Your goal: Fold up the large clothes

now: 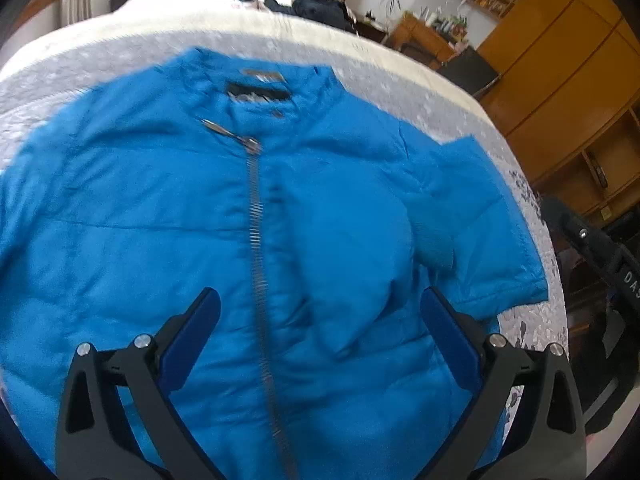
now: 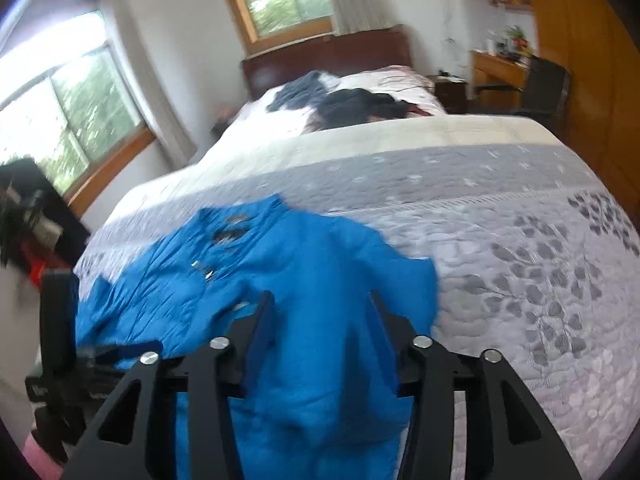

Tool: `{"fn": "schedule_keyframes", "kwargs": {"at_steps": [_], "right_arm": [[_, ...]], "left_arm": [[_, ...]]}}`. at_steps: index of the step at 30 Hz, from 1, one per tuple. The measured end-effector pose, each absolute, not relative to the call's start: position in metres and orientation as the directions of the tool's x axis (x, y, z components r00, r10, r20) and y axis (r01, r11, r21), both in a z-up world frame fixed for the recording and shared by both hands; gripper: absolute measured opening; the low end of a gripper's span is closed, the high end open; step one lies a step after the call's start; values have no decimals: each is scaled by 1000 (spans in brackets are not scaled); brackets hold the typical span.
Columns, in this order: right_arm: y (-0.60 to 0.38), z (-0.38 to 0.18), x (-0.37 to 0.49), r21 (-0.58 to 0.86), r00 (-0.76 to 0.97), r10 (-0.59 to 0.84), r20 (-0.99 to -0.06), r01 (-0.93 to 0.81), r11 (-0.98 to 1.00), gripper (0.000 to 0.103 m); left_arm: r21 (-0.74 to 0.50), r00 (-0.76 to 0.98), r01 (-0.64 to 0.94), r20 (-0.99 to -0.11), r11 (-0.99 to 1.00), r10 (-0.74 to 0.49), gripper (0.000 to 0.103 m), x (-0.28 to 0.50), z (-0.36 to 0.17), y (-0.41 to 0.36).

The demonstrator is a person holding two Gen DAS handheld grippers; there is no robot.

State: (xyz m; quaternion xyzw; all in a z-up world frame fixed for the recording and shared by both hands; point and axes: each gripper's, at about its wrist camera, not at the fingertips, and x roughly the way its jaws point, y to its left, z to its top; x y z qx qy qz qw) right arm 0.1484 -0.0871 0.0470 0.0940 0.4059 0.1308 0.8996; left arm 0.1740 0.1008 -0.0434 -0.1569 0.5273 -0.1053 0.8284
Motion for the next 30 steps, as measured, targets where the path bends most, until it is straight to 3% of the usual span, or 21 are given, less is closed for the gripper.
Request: {"fn": "schedule_keyframes", "kwargs": {"at_steps": [1,2,4,8,11,17,22,26,30], "right_arm": [[-92,43,150,282,621,316,-717,-156,947,49],[-99,39,152,306,615,331,-715,-150,940,50],[-107,35,155,324,608,340,-717,-142,935,50],[-121,32,157,334,611,335,-717,-121,935,49],[-119,30,160,354,600,355,-717,-126,927,49],[-103,9,169,480,485,508,-711,-193,856,49],[-86,-26,181,463,399,484,-779,-155,873,47],[-81,-41,184,458,388,480,-786,-156,875,47],[-79,-32,179,446,402,469,-786,-155,881,48]], "left_arm": [[-371,409,14,-845,928,-344,81,178,-48,95],[-376,400,19,-846,926,-352,66,181,-51,92],[-375,405,30,-843,927,-354,49,185,-54,82],[-334,455,43,-833,942,-316,26,185,-46,75],[-373,496,22,-802,928,-334,17,181,-33,97],[-326,592,-26,-767,945,-248,17,167,-9,150],[-308,514,-69,-826,949,-231,19,174,-40,175],[-312,507,-66,-829,948,-238,31,172,-51,185],[-240,548,-67,-820,969,-165,52,161,-33,187]]}}
